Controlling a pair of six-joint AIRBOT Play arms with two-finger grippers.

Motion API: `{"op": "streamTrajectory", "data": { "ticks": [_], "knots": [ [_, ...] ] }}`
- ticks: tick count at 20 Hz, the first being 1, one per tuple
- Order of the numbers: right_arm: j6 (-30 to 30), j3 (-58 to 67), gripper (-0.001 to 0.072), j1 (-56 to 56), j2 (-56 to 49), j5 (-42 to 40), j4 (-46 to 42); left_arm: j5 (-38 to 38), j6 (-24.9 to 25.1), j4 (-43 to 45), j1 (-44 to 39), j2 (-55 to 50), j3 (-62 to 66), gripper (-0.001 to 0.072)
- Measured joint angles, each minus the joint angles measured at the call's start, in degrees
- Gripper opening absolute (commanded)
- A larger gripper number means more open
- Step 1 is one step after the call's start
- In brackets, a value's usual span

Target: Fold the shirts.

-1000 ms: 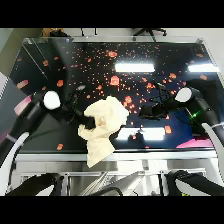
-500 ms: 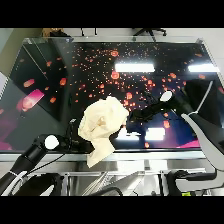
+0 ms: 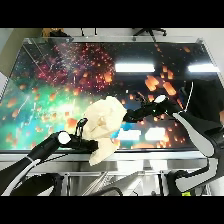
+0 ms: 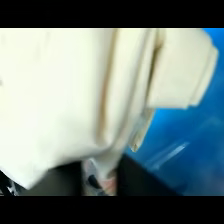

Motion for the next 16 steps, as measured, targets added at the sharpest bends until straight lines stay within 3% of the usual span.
{"op": "streamTrajectory", "data": {
  "ticks": [4,8,12,16],
  "knots": [
    [-1.9,1.2,0.0025,0.1,0.5,0.8,2.0,-1.7,1.9,-0.7,-0.5,-1.4,3.9,0.0017],
    [-0.7,7.8,0.0025,-3.2,5.0,8.3,-1.9,-8.4,1.7,2.9,5.8,7.1,12.2,0.0016],
    [2.4,19.6,0.0025,-9.1,13.9,16.9,-7.0,-19.0,-1.2,8.5,17.6,19.3,30.0,0.0016],
    [1.8,33.7,0.0026,-11.5,24.2,19.6,-5.9,-27.1,-2.2,10.4,26.0,26.8,55.5,0.0016]
  ]
}}
